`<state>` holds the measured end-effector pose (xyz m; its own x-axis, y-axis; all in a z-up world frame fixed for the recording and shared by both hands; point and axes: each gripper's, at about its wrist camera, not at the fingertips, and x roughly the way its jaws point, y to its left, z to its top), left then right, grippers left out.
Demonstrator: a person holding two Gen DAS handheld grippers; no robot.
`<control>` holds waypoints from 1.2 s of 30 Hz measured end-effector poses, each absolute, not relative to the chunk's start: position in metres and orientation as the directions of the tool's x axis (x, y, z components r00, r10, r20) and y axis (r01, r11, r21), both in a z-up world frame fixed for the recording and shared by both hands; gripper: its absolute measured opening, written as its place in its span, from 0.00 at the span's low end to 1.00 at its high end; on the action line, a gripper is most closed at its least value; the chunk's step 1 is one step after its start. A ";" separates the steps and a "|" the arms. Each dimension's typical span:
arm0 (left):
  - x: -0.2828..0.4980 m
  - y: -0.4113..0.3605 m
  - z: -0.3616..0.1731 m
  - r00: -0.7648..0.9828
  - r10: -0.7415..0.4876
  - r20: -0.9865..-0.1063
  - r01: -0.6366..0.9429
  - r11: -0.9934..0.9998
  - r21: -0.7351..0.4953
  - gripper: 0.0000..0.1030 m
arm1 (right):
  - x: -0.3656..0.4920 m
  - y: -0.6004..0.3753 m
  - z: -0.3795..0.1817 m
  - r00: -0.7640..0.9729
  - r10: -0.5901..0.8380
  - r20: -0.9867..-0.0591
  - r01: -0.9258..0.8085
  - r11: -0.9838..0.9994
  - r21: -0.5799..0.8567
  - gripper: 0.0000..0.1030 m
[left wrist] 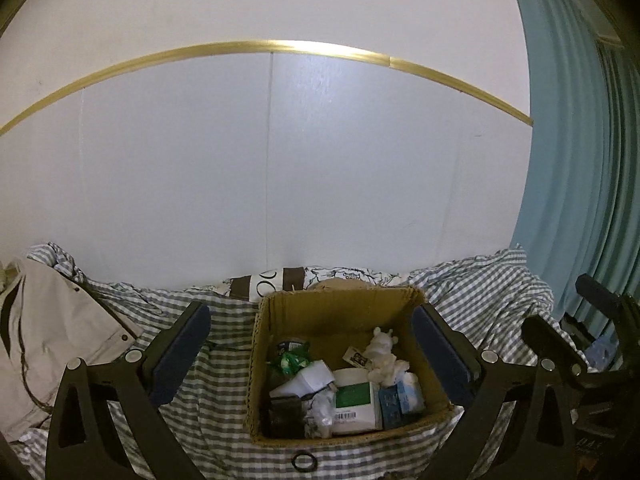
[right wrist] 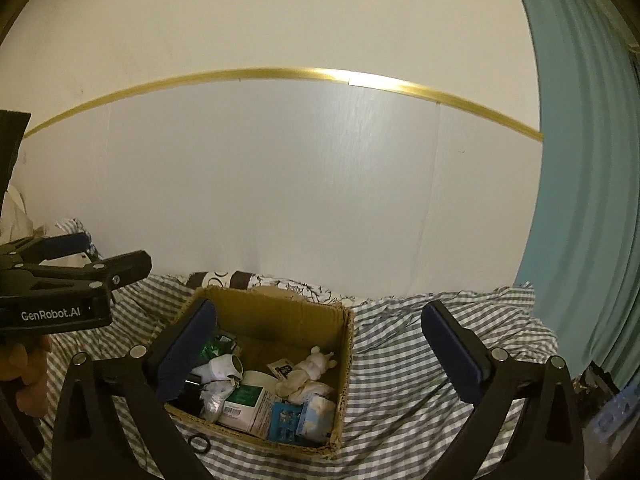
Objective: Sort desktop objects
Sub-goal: 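Withdraw both tools from the box back toward the bed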
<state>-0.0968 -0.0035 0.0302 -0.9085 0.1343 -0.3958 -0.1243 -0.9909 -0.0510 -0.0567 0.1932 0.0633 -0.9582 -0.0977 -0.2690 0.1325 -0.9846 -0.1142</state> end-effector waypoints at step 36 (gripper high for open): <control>-0.051 0.001 -0.072 -0.860 0.118 -0.496 -0.143 -0.990 0.012 0.96 | -0.017 0.198 -0.016 -0.883 -0.132 -0.451 0.186 -0.980 -0.076 1.00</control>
<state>-0.0513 0.0006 -0.0718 -0.8603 0.1185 -0.4959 -0.1430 -0.9897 0.0116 -0.0172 0.1982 -0.0165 -0.8826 -0.1322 -0.4511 0.1855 -0.9797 -0.0759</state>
